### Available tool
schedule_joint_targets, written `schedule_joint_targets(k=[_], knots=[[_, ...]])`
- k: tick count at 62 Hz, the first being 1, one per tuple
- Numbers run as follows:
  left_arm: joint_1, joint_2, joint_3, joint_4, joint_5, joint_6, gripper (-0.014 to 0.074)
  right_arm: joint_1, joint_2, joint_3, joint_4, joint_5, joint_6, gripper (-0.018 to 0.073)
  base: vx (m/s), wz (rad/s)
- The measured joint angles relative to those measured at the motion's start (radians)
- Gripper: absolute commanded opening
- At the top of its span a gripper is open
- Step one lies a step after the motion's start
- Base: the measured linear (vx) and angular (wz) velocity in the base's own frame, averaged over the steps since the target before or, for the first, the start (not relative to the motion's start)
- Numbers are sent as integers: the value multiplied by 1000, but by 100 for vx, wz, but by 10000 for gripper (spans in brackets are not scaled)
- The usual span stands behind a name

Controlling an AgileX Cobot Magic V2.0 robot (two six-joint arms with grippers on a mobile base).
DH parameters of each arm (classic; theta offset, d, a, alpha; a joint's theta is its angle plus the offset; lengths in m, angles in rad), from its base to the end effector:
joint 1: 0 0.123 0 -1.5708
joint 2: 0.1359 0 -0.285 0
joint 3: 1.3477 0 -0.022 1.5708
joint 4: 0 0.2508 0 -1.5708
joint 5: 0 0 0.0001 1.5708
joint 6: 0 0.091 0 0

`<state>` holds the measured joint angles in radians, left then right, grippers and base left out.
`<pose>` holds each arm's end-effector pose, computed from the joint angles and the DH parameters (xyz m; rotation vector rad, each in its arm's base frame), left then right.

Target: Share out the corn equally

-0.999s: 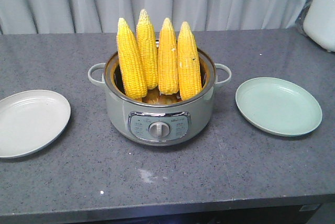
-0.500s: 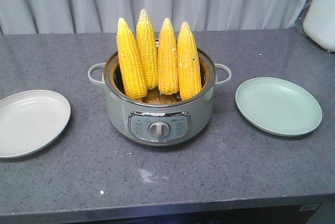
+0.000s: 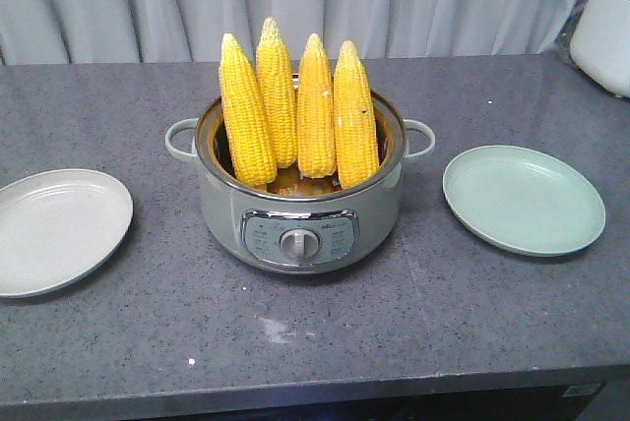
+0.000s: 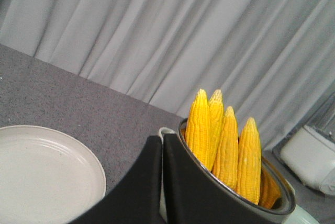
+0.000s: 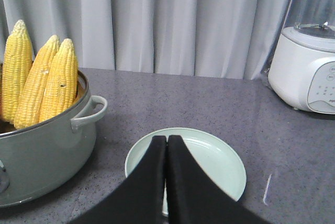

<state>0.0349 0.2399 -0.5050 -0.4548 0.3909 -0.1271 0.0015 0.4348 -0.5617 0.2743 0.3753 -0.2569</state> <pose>0.0529 -0.0134 0.3345 -0.3323 1.5636 -0.5359 0.0901 0.0092 0.3383 -0.0757 1.7175 0.0860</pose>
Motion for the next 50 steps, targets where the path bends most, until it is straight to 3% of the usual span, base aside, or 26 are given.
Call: schedule_joint_targets(k=[6, 11, 37, 50], knots=[[0, 40, 0, -103, 0, 115, -7, 0, 0, 0, 0, -6, -1, -4, 0, 0], [0, 59, 0, -145, -2, 166, -7, 0, 0, 0, 2, -9, -2, -4, 0, 0], [0, 66, 0, -166, -20, 198, -5, 0, 21, -12, 12, -64, -14, -4, 0, 0], [0, 133, 0, -185, -19, 248, 0, 0, 198, -182, 24, -8, -109, -1, 0, 0]])
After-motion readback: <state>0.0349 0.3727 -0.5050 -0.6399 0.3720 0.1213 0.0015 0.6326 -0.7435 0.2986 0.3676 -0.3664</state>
